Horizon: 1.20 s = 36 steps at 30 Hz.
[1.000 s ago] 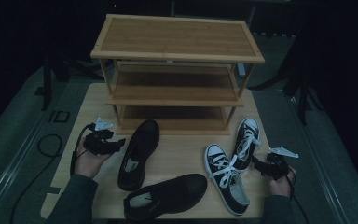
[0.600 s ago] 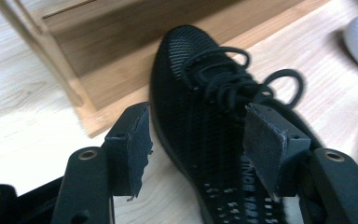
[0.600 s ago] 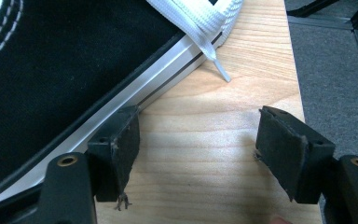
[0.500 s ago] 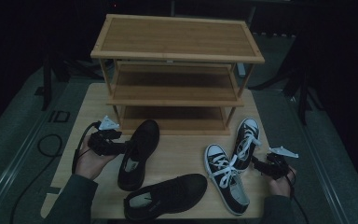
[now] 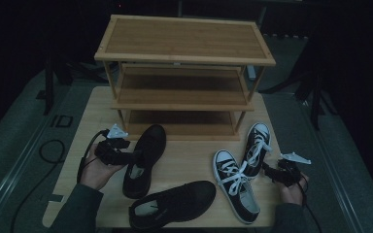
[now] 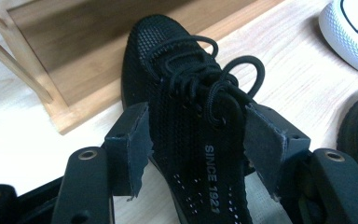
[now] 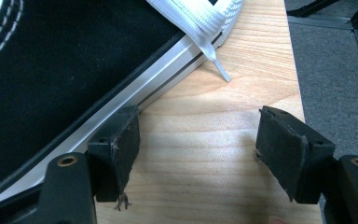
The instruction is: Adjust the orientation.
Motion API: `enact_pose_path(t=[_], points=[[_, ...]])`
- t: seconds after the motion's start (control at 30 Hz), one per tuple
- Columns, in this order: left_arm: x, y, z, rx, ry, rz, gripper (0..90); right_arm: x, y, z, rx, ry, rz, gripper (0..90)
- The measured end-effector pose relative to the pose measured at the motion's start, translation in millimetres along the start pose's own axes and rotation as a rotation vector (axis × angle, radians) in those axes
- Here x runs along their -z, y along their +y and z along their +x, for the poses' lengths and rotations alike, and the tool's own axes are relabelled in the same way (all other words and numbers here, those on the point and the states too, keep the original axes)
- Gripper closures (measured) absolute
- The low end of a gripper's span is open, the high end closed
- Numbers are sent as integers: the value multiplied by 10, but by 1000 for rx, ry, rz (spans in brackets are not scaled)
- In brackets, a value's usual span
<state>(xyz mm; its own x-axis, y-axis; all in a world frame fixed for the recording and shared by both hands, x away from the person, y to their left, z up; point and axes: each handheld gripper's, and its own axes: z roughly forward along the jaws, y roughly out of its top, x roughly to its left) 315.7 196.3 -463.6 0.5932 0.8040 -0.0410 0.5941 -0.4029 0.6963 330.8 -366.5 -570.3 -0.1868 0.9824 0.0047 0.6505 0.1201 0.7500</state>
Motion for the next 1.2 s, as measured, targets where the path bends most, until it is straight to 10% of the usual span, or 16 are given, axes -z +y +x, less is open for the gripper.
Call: enact_pose_path(t=[0.8,1.2], points=[[-197,10,-30,-49,7,130,587,0,0,0,0,0,0,300],[-115,26,65,-83,57,169,855,0,0,0,-1,0,0,300]])
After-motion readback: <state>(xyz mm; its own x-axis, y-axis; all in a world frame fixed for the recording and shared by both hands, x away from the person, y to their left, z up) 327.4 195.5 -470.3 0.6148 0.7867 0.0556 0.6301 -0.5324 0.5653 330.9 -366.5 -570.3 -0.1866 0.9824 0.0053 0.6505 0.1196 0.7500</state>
